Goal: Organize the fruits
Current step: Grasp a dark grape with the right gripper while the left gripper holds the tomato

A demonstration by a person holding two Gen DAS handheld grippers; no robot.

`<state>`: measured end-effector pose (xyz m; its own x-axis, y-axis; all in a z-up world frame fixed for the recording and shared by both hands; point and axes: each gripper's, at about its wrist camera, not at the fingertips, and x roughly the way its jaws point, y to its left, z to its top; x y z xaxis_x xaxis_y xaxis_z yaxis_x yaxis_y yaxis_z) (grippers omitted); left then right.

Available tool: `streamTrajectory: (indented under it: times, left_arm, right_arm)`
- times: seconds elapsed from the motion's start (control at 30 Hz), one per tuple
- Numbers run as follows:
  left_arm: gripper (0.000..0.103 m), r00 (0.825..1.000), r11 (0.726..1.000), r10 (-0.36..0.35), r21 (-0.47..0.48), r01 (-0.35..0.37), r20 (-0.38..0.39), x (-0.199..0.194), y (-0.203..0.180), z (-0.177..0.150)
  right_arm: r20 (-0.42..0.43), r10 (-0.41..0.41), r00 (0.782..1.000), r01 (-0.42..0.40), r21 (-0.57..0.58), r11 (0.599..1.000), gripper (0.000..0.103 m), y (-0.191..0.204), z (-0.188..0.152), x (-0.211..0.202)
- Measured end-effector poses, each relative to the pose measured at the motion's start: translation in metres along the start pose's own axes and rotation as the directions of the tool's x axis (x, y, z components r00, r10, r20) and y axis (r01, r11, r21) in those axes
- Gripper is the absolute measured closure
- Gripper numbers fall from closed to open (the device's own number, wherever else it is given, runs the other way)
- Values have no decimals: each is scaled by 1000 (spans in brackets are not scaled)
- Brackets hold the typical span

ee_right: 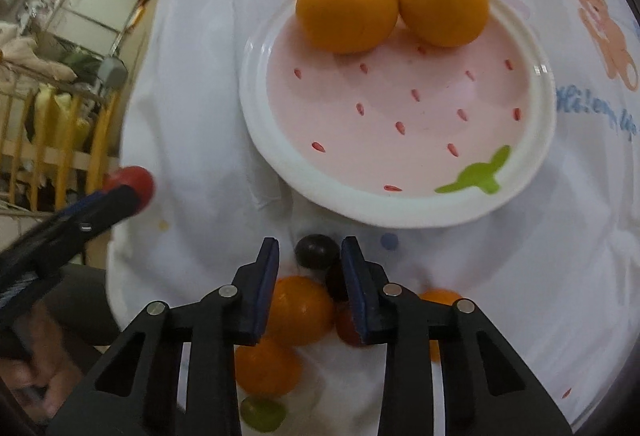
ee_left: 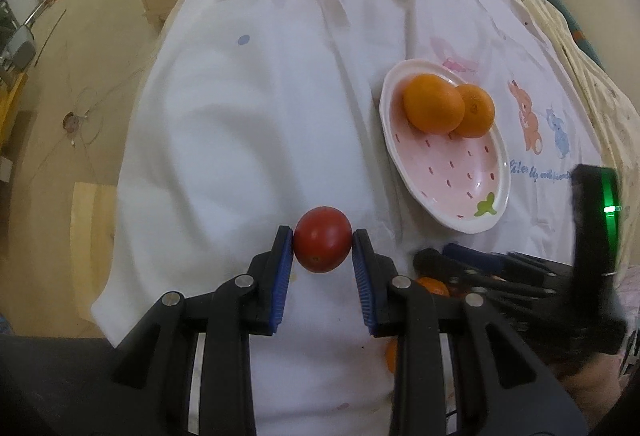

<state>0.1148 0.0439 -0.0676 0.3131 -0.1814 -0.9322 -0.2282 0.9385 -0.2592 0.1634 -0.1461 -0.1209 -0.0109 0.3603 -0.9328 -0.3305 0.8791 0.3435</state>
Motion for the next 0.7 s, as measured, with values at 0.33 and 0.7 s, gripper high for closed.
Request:
streamTrajectory:
  times: [0.33, 0.7]
  left_arm:
    - [77, 1000, 1000, -1, 26, 1, 6, 1, -9, 1]
    - [77, 999, 1000, 14, 6, -15, 35, -1, -12, 5]
  right_arm:
    - [-5, -98, 995, 97, -123, 988, 76, 11, 1, 13]
    - [71, 145, 987, -146, 4, 989, 77, -18, -11, -26]
